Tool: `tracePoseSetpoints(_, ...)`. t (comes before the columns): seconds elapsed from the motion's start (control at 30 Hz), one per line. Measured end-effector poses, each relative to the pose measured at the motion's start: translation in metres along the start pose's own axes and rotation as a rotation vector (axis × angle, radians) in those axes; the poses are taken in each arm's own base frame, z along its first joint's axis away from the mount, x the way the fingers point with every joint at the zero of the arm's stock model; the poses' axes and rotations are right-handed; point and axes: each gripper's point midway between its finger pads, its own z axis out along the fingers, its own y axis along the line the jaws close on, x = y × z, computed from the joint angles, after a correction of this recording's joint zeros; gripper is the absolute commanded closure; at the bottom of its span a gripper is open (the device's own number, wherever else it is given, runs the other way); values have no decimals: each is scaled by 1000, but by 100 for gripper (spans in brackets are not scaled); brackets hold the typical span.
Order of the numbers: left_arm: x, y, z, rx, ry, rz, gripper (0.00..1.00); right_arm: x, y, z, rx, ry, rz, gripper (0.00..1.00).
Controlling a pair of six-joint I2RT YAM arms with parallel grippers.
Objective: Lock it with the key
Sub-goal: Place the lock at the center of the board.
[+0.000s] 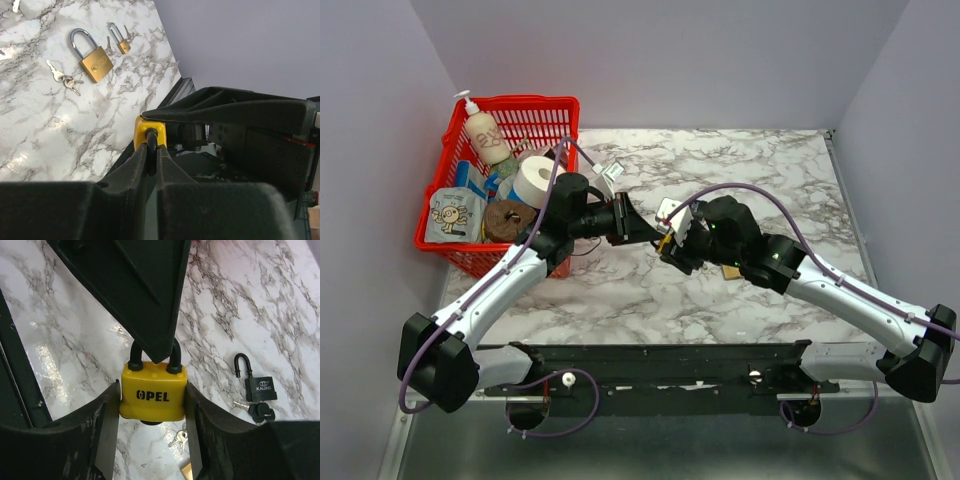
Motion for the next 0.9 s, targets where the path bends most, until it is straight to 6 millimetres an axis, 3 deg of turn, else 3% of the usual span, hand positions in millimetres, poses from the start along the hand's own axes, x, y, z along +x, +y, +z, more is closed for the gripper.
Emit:
tracePoseSetpoints(0.07,0,-1,0,9,1,5,11,0,0,0,-1,0,2,99)
tracePoseSetpoints(0.1,-1,-2,0,12,0,2,2,1,1,0,-2,3,6,99)
tracePoseSetpoints(0.27,-16,6,-7,-23,-41,49,1,7,-8,0,19,15,87,99)
tracePoseSetpoints(0.37,-38,8,-18,-79,-105,121,1,23,-22,1,59,51,182,99)
tracePoseSetpoints(0.47,-58,5,-35,-155,-194,221,1,48,-32,11,89,129,305,99)
tracePoseSetpoints(0.57,-74,-1,-54,-214,-278,308,1,87,-37,25,136,258,470,99)
tracePoseSetpoints(0.7,-96,-2,-83,-296,-387,376,1,138,-30,41,202,451,648,99)
tracePoseSetpoints(0.8,-101,6,-94,-339,-415,382,1,163,-20,47,221,555,724,99)
tracePoseSetpoints(0.9,-95,17,-97,-363,-412,366,1,174,-16,56,233,625,782,99)
